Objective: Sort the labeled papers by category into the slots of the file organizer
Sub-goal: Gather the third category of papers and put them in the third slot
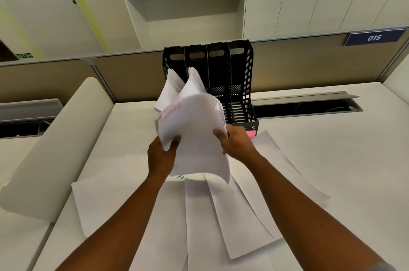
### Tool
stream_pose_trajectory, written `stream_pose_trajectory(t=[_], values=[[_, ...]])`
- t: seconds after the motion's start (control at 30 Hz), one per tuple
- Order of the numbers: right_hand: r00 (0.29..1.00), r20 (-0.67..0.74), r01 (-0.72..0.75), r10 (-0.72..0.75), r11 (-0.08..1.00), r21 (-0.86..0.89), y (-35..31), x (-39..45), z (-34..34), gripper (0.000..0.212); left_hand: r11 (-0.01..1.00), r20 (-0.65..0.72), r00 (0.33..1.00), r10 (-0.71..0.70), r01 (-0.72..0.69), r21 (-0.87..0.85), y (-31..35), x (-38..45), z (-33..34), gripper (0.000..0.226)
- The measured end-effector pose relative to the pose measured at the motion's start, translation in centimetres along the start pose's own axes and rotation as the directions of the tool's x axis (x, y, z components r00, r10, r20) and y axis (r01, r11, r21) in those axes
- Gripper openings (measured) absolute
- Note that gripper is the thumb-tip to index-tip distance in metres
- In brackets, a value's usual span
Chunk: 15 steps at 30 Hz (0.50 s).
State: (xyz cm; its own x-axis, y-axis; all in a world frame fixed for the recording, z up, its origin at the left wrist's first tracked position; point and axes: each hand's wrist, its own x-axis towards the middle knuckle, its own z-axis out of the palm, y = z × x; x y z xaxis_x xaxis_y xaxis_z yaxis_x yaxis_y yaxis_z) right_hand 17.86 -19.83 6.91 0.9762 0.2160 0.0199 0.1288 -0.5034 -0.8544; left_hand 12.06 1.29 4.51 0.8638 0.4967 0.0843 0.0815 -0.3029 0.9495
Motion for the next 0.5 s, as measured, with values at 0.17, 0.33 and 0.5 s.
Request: stream_pose_trajectory(t=[0.17, 0.33, 0.5], values=[[0.956, -0.292, 0.094, -0.013, 0.959, 0.266, -2.5, 1.0, -1.8, 0.017, 0.998, -0.092, 0.994, 0.056, -0.054, 0.022, -0.4, 1.1, 0.4, 0.050], [0.796, -0.605, 0.199, 0.031, 0.930, 0.310, -4.1, 2.5, -2.7, 0.038, 0.957, 0.122, 0.992, 0.034, -0.067, 0.282, -3.2, -0.1, 2.0, 0.072], [0.672, -0.740, 0.277, -0.014, 0.932, 0.234, -4.4, 3.9, -2.6, 0.035, 0.859, 0.411, 0.900, -0.141, -0.095, 0.503, -5.5, -1.8, 3.7, 0.075]])
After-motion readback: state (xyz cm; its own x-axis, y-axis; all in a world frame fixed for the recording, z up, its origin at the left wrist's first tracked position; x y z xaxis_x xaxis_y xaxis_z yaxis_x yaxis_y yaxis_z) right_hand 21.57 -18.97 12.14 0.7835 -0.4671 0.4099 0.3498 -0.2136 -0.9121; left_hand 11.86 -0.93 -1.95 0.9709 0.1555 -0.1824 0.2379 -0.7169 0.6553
